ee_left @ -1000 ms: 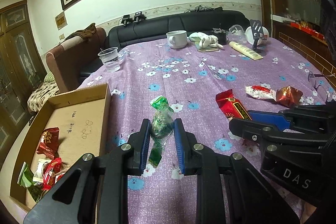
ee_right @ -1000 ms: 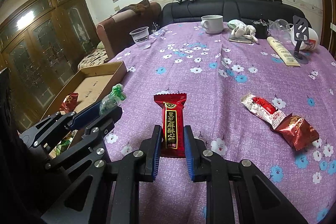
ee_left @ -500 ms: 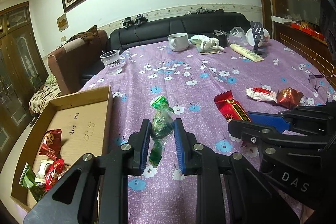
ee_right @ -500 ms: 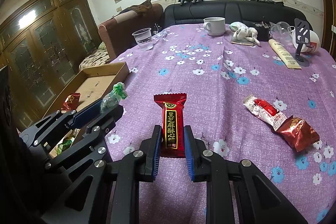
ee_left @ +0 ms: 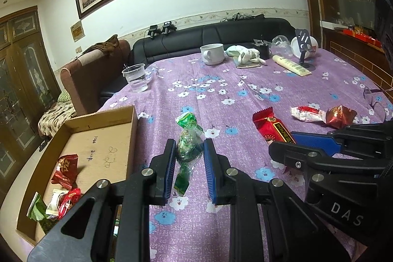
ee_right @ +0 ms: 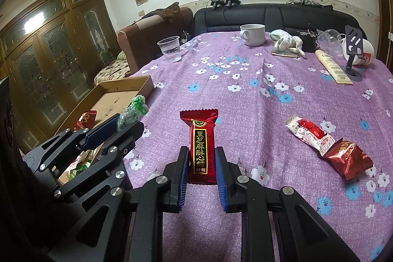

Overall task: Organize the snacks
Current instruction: 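Hold the green candy and red candy bar lifted above the table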

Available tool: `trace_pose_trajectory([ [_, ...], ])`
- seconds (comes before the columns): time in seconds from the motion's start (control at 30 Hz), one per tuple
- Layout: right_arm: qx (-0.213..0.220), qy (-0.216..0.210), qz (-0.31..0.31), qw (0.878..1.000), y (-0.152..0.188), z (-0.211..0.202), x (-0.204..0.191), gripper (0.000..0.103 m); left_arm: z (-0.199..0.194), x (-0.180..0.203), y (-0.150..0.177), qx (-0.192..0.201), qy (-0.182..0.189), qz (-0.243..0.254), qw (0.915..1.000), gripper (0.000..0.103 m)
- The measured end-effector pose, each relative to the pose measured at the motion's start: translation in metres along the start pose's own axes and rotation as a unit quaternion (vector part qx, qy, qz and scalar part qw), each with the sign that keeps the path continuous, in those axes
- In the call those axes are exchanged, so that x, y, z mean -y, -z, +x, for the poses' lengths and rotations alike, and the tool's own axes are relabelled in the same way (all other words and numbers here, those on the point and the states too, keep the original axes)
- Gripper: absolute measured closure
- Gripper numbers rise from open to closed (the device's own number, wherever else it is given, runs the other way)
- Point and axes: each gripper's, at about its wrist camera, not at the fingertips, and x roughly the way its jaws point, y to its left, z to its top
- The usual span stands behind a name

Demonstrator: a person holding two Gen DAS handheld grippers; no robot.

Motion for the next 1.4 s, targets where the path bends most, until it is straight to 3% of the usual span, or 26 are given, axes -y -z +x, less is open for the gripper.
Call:
trace_pose_trajectory([
  [1.4,0.027,-0.015,-0.02,0.999,-0.001,-0.012,-0.012,0.082,-0.012,-0.011,0.0,0.029,-0.027,-0.018,0.999,0.083],
])
